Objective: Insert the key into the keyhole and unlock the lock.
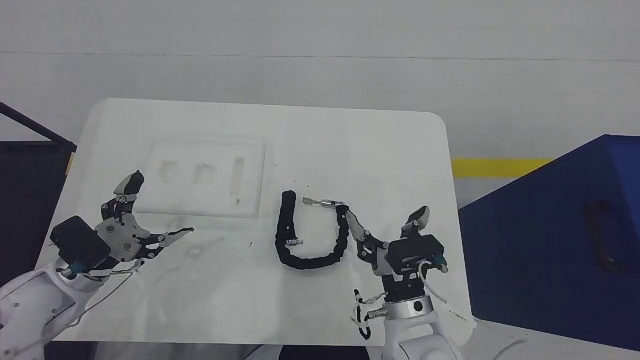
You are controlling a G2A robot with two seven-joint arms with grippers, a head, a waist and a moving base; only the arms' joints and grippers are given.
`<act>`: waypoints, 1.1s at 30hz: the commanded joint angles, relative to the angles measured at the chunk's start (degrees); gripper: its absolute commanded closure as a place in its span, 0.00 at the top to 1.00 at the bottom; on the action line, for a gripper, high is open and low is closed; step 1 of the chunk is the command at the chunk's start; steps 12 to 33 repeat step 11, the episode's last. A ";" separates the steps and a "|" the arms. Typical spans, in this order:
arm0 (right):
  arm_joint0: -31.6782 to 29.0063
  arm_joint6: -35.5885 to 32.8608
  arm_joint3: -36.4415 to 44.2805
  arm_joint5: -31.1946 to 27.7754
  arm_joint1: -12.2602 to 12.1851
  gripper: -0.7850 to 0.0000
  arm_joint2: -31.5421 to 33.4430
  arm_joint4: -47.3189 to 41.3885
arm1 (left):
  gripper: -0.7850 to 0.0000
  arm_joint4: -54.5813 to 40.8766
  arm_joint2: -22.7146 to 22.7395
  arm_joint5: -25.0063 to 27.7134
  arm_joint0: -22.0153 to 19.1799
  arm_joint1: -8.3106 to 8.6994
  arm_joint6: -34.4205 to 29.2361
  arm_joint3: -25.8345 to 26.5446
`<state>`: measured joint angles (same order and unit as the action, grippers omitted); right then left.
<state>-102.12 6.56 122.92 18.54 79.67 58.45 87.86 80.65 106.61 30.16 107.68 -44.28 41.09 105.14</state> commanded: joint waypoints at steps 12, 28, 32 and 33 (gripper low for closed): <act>0.14 -0.21 -0.11 -0.10 0.00 1.00 0.09 -0.19 | 1.00 0.00 0.00 0.00 0.00 0.00 0.00 0.00; 0.14 -0.21 -0.11 -0.10 0.00 1.00 0.09 -0.19 | 1.00 0.00 0.00 0.00 0.00 0.00 0.00 0.00; 0.14 -0.21 -0.11 -0.10 0.00 1.00 0.09 -0.19 | 1.00 0.00 0.00 0.00 0.00 0.00 0.00 0.00; 0.14 -0.21 -0.11 -0.10 0.00 1.00 0.09 -0.19 | 1.00 0.00 0.00 0.00 0.00 0.00 0.00 0.00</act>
